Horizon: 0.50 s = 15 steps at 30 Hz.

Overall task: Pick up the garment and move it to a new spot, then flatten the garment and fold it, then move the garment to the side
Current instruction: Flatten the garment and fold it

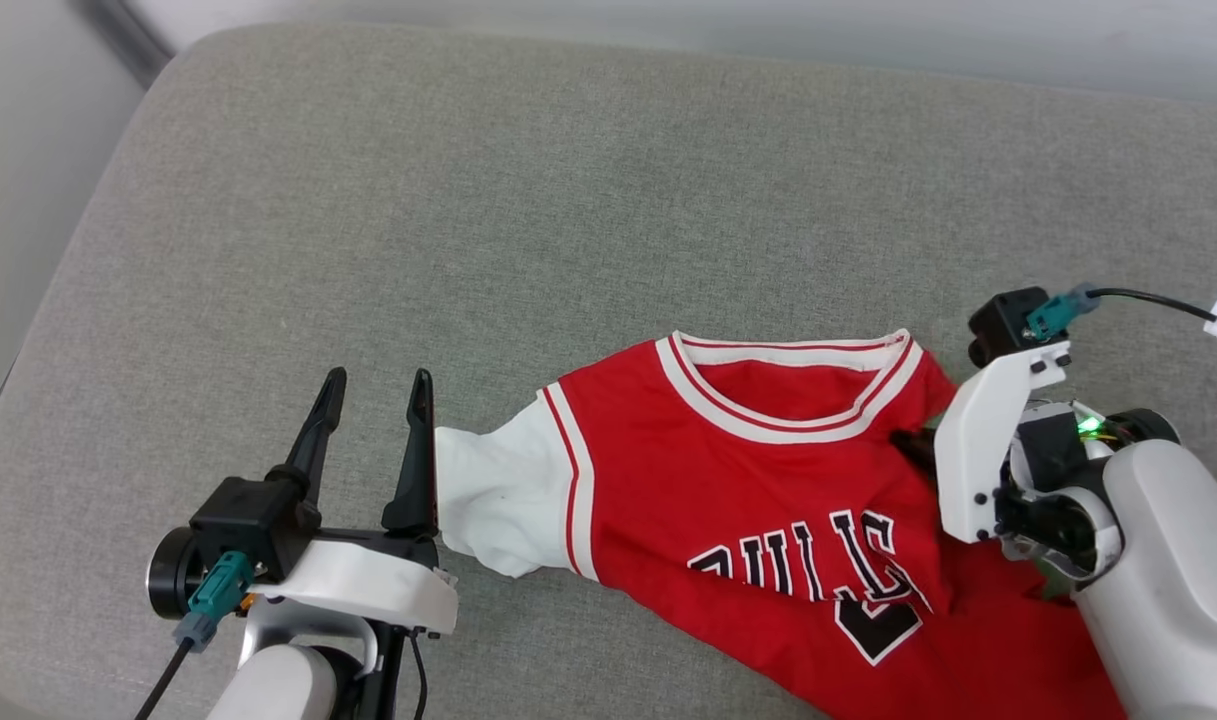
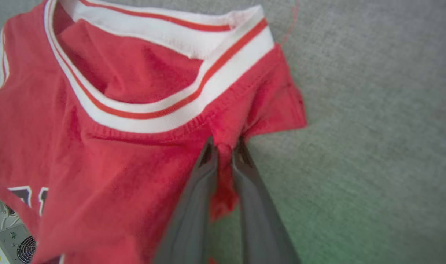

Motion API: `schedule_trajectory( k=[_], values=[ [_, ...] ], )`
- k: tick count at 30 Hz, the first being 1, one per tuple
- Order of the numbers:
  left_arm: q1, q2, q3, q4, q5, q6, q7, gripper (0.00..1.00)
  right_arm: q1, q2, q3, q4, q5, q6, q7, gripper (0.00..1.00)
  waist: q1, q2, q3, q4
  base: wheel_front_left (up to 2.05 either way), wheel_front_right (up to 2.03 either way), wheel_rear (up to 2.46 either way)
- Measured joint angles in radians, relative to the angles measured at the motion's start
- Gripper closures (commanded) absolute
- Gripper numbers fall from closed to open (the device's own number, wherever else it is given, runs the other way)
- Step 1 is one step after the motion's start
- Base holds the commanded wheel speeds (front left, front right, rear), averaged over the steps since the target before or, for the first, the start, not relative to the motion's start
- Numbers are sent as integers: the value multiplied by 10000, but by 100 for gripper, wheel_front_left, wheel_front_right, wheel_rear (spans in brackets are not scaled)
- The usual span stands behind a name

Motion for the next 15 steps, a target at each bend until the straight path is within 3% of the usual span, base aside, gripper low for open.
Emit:
schedule_trajectory(
  k=[6, 11, 15],
  values=[
    [-3, 12, 0, 148, -73, -17, -71, 0, -124, -290, 4, -138, -228, 8, -606, 100, 1, 0, -231, -227, 0, 0, 0],
    [86, 44, -4, 167, -102, -2, -31, 0, 34, -662, -642, -869, -564, 2, -1058, 100, 1, 0, -470, -583, 0, 0, 0],
    [178, 121, -35, 169, -169, 4, 107, 0, 1138, -784, -1484, -1569, -788, 2, -1375, 100, 0, 0, -700, -903, 0, 0, 0]
  ],
)
